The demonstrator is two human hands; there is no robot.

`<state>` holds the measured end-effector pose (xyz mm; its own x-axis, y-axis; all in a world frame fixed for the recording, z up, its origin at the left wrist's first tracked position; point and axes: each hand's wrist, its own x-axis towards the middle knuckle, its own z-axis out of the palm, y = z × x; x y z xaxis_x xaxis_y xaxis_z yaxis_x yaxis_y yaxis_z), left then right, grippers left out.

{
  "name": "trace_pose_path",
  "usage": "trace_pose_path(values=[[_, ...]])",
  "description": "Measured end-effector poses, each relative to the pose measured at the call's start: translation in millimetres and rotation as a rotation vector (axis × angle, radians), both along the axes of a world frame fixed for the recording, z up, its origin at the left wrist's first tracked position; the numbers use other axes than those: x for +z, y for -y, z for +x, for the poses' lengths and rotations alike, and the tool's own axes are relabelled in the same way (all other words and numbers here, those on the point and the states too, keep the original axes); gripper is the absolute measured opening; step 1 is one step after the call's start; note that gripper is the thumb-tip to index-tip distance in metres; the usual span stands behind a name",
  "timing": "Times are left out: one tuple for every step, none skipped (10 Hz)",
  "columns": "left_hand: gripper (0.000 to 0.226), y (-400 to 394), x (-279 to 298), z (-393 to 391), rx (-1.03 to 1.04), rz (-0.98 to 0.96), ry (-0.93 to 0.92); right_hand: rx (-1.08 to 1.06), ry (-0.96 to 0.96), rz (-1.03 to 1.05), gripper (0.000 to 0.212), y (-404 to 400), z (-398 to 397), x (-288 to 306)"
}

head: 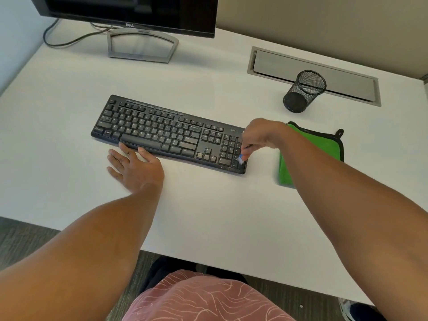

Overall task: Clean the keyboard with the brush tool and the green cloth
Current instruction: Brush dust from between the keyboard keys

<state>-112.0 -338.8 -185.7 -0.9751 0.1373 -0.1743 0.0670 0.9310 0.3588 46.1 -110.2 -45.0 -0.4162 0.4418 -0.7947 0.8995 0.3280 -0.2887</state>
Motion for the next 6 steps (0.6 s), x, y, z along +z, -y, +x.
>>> trace_pose_path(values=[[0.065, 0.4, -0.2, -0.1, 0.0, 0.001, 0.003, 0.361, 0.068, 0.306, 0.049, -8.6, 4.5, 11.0], [0.065, 0.3, 0.4, 0.4, -0.005, 0.005, 0.0, 0.226, 0.003, 0.238, 0.042, -1.0, 6.1, 12.4], [0.065, 0.8, 0.0, 0.2, -0.005, 0.006, 0.0, -0.083, -0.022, -0.026, 0.032, 4.0, 13.0, -2.2], [0.066, 0.4, -0.7, -0.2, -0.003, 0.005, 0.002, -0.03, -0.012, -0.122, 0.034, 5.9, 18.8, 7.6], [0.066, 0.7, -1.8, -0.9, -0.002, 0.002, 0.002, 0.02, -0.098, 0.148, 0.03, -5.5, 14.7, 7.5], [0.066, 0.6, -1.9, -0.4, -0.001, 0.004, -0.002, 0.042, -0.098, 0.332, 0.026, -3.6, 13.9, 6.4]])
